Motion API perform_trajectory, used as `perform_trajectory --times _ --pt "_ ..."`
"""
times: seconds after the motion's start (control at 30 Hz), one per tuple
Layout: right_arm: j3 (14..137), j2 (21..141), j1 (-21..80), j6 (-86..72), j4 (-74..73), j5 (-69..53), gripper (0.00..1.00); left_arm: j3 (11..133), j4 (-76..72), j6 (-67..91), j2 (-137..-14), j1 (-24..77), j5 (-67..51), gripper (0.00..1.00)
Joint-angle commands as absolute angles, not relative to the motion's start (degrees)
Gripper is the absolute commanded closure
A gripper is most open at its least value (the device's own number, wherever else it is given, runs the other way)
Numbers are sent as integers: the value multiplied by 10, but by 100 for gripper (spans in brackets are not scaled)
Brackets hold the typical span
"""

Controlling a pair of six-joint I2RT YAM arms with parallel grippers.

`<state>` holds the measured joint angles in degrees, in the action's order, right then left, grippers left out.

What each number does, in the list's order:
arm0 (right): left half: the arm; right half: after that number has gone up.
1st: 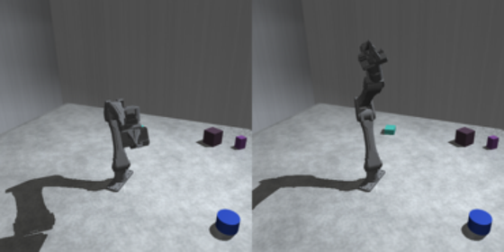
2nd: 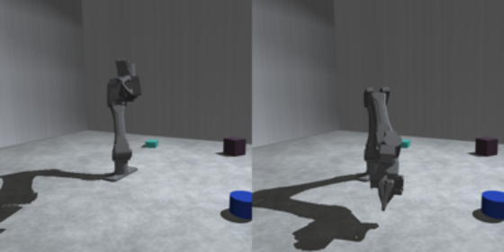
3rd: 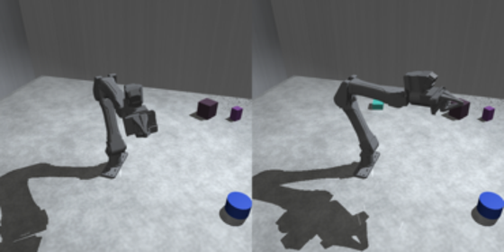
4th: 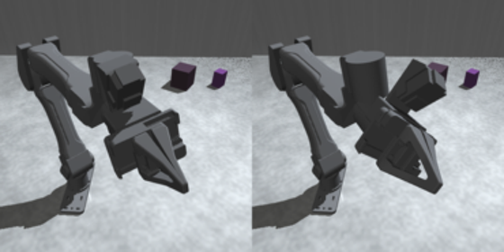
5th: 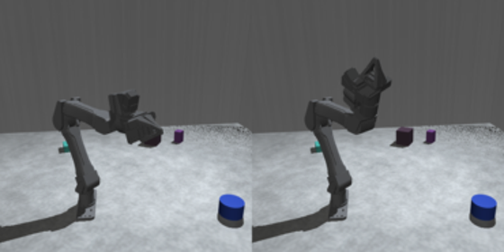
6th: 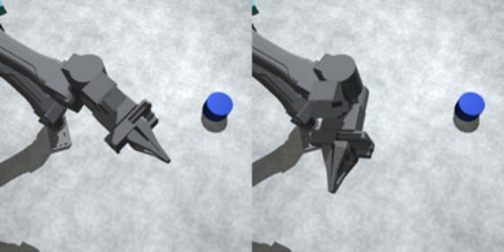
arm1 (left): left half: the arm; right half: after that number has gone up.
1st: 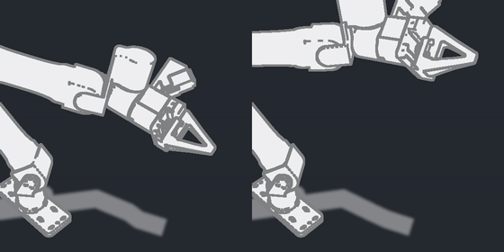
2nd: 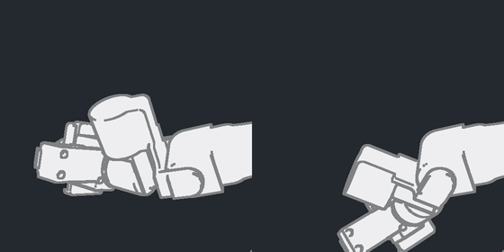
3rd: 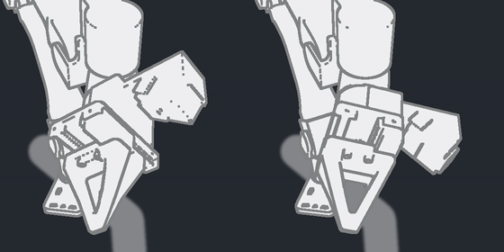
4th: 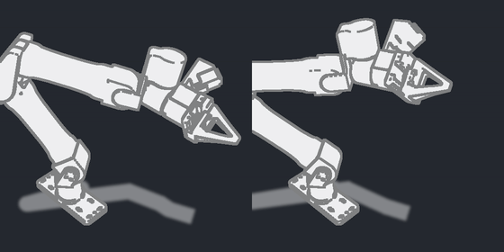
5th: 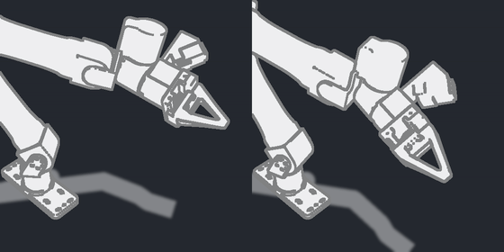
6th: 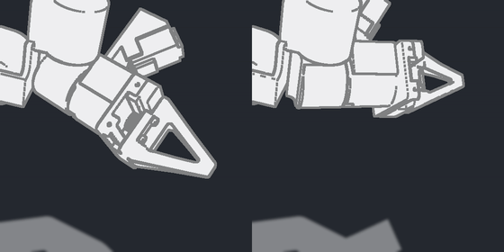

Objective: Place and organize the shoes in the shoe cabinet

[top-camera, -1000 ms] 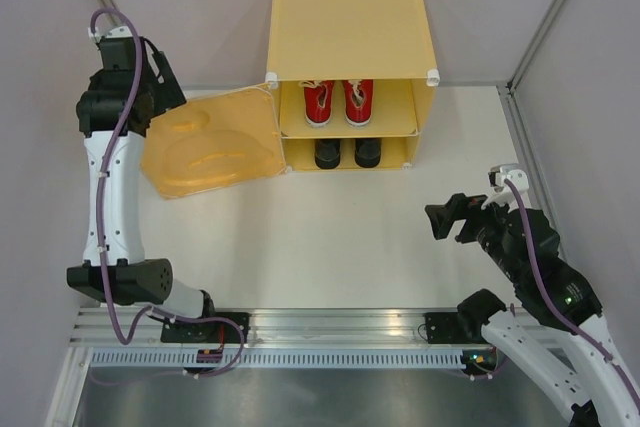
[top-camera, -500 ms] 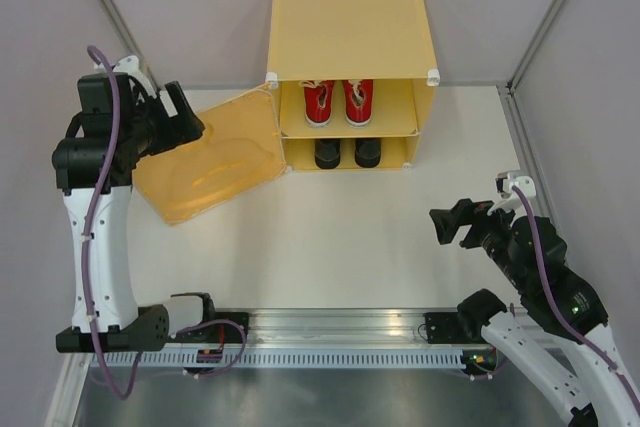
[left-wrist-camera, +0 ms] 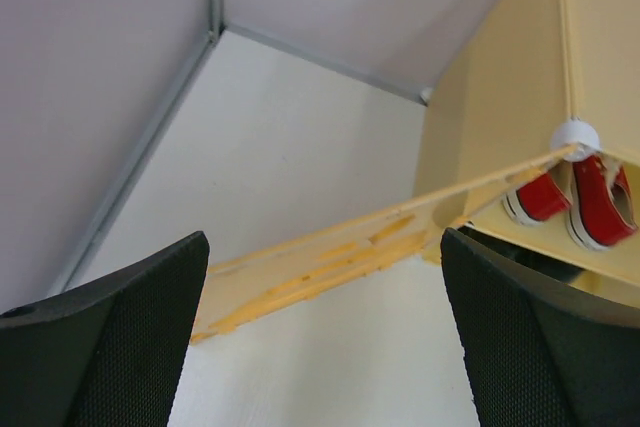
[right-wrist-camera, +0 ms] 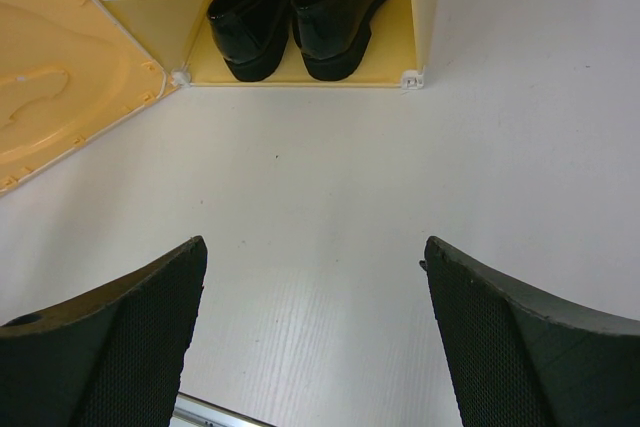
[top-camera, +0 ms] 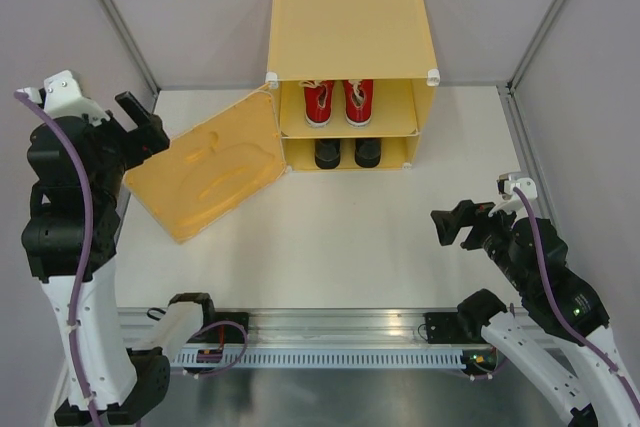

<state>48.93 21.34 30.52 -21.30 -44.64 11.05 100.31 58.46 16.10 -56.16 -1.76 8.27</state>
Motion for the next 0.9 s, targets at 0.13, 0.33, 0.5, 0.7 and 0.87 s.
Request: perform_trajectory --times 0.13,0.33,0.5,0.7,0.87 --pt "511 210 305 -219 -442 120 7 973 577 177 -611 -18 175 0" --pt "513 201 306 -219 -453 120 7 954 605 180 -613 -18 83 1" --pt "518 201 306 -219 -454 120 8 911 614 179 -580 -18 -60 1" --pt "533 203 306 -217 -456 127 8 864 613 189 -560 -18 -297 2" --pt "544 200 305 -214 -454 129 8 822 523 254 -528 -18 -473 2"
